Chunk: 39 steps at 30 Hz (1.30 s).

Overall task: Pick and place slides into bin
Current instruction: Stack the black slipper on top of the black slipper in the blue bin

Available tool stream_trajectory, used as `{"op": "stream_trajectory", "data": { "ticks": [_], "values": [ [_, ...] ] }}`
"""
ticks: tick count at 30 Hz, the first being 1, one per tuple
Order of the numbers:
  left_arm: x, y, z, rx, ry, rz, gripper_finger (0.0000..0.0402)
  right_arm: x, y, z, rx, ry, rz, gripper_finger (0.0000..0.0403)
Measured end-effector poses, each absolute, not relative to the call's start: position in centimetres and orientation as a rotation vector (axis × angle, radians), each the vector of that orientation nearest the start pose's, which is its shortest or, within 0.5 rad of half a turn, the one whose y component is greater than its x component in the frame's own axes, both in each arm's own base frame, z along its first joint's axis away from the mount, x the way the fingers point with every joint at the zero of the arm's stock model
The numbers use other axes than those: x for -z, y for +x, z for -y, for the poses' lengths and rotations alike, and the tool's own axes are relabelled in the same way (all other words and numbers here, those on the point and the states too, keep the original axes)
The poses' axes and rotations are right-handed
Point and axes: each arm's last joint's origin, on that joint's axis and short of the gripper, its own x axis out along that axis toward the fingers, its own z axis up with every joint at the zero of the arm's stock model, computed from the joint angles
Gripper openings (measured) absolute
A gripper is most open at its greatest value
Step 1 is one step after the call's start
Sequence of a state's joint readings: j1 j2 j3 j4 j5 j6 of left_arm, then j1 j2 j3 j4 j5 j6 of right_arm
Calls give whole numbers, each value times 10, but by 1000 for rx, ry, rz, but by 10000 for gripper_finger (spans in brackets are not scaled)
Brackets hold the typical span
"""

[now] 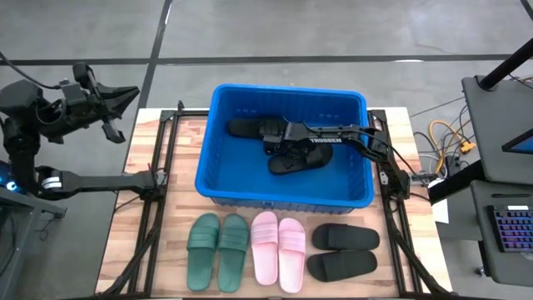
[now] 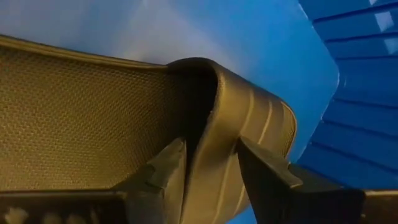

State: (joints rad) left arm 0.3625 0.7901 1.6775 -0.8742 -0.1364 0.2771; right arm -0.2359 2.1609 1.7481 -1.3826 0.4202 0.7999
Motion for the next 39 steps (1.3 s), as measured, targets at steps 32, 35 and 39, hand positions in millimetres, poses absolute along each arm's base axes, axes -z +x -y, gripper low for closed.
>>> {"op": "stream_trajectory", "data": {
  "ticks": [32,35,39],
  "values": [
    [-519,33,-17,-497,270,-60,11,-249,372,131,1312,390,-1374,12],
    [-519,33,-17,-496,268,-67,11,-252,368,141,1323,377,-1373,12],
    [-517,31,-16,-494,262,-81,11,-250,361,155,1338,380,-1400,11]
  ]
}}
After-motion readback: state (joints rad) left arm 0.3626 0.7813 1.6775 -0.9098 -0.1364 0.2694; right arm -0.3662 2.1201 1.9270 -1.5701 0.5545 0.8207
